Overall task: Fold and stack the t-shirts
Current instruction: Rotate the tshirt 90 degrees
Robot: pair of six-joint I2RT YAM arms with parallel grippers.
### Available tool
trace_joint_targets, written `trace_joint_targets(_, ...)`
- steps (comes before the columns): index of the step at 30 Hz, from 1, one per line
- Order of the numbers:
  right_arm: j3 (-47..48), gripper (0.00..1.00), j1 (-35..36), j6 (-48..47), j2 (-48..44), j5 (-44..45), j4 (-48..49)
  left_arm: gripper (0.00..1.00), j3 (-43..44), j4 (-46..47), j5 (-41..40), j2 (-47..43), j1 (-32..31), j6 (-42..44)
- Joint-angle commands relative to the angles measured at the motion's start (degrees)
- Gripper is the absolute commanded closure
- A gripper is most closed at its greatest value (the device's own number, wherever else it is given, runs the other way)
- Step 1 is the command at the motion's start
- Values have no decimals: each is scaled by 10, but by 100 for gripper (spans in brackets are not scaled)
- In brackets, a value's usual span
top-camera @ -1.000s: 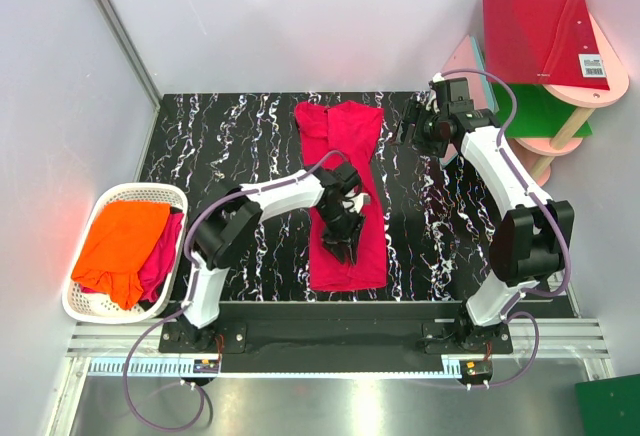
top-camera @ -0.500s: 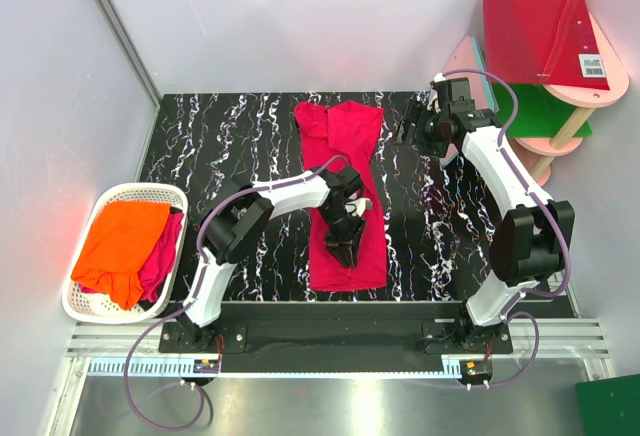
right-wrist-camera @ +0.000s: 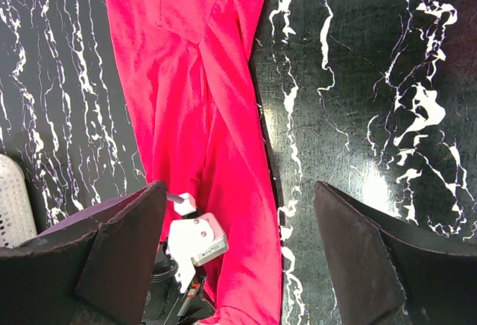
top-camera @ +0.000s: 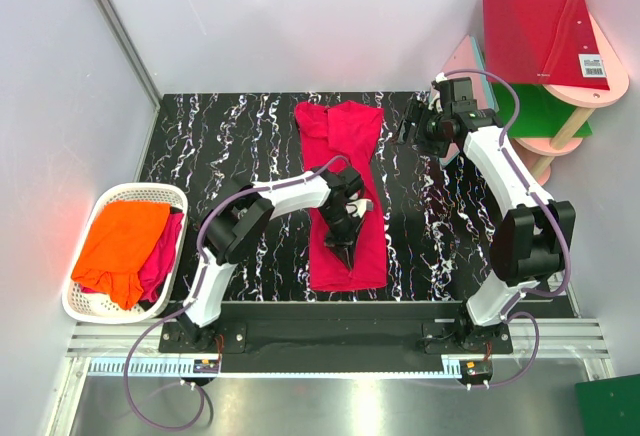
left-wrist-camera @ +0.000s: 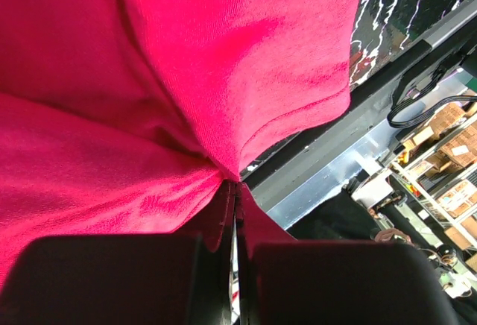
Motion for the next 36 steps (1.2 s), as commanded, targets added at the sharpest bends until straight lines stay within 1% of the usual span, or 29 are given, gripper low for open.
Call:
trace_joint_targets(1, 8, 12, -5, -4, -2, -14, 9, 100, -3, -14, 14, -34, -2, 1)
trace_joint_targets(11, 16, 12, -6, -2, 13, -29, 9, 100, -18, -50, 14, -82, -2, 1)
trace_joint_targets(15, 16, 13, -6, -1, 16, -32, 9, 100, -17, -61, 31, -91, -2, 0)
trace_joint_targets(21, 15, 12, -6, -2, 20, -34, 8, 100, -23, -98, 58, -79, -4, 17)
trace_joint_targets(28, 15, 12, -6, -1, 26, -40, 7, 100, -23, -106, 82, -52, -8, 30)
trace_joint_targets(29, 14, 12, -6, -2, 27, -40, 8, 91, -22, -106, 83, -46, -9, 30)
trace_joint_targets(30, 14, 12, -6, -1, 27, -41, 8, 74, -18, -110, 77, -37, -9, 29)
trace_joint_targets(31, 15, 12, -7, -2, 27, -41, 8, 61, -15, -113, 69, -35, -9, 29)
trace_joint_targets(32, 16, 12, -6, -2, 27, -41, 7, 39, -8, -114, 56, -38, -9, 30)
trace_joint_targets(33, 16, 12, -6, -2, 26, -42, 6, 27, -3, -120, 47, -42, -9, 32)
trace_joint_targets(35, 17, 12, -7, 2, 27, -46, 6, 6, 14, -129, 10, -55, -8, 38)
trace_joint_targets(36, 19, 12, -7, 2, 29, -48, 6, 3, 20, -135, 0, -59, -7, 38)
